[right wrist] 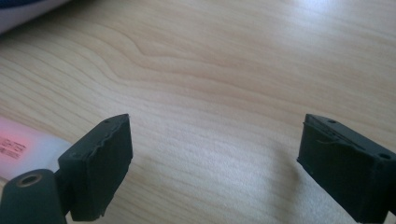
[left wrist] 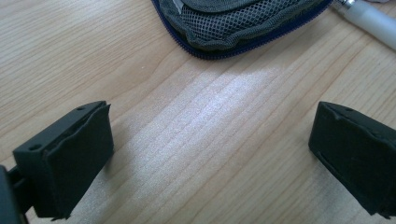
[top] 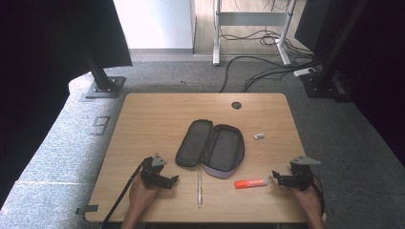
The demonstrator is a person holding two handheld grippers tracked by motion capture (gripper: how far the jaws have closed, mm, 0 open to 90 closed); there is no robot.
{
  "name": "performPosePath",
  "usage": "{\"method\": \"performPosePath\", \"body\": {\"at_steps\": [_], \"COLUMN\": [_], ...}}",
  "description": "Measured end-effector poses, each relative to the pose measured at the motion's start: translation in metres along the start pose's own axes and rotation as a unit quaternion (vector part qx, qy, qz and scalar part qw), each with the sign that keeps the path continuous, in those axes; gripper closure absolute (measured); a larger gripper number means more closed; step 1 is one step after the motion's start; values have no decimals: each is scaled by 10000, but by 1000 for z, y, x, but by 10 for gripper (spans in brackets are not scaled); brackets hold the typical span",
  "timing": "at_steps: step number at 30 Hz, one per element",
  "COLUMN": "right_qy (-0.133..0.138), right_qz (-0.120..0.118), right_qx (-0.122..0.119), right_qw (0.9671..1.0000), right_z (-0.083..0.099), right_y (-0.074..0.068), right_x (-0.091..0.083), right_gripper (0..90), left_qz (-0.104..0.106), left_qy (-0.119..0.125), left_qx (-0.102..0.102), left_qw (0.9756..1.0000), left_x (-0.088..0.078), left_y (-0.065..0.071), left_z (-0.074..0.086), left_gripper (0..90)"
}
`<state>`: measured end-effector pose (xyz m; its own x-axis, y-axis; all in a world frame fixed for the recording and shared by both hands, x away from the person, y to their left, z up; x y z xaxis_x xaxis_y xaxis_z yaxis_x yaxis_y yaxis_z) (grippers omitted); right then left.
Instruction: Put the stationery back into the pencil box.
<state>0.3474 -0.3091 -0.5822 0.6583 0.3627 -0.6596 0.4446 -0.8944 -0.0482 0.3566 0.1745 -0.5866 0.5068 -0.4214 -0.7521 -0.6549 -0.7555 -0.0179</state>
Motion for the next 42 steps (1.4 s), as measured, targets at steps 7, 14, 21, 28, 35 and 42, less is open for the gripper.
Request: {"method": "performPosePath", "body": {"at_steps": [7,14,21,28,35,42], "right_qy": [142,172,58,-15,-23,-23], "right_qz": [-119,-277,-268,-273,-244,-230], "right_qx": [4,-116,-180,-116,33,46], "right_qw": [9998,9994,9995,9996,9997,9997], "right_z": [-11,-21,-28,-37,-46,-54], "right_y": [-3,-10,-10,-9,-5,-2], "right_x": [-2,0,8,13,19,28], "right_gripper": [73,20,0,0,36,68], "left_qz": [0,4,-1,-1,-1,-1], "left_qy": [0,1,1,0,-1,-2], "left_qx": [-1,-1,-1,-1,0,2], "left_qw": [10000,10000,10000,10000,10000,10000], "left_x": [0,0,0,0,0,0], "left_y": [0,0,0,0,0,0], "left_z": [0,0,0,0,0,0], "left_gripper": [0,0,0,0,0,0]}}
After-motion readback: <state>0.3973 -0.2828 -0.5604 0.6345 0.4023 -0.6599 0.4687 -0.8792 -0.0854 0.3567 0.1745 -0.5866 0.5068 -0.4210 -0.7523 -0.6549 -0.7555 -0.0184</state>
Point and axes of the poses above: each handheld gripper's, and its own axes: x roughly forward along the jaws, z roughly out of its underside, y roughly to its right, the point moved 5 cm from there along x, roughly forward along the jaws, and after that the axes turned 2 degrees about -z, right-handed, at the moved point
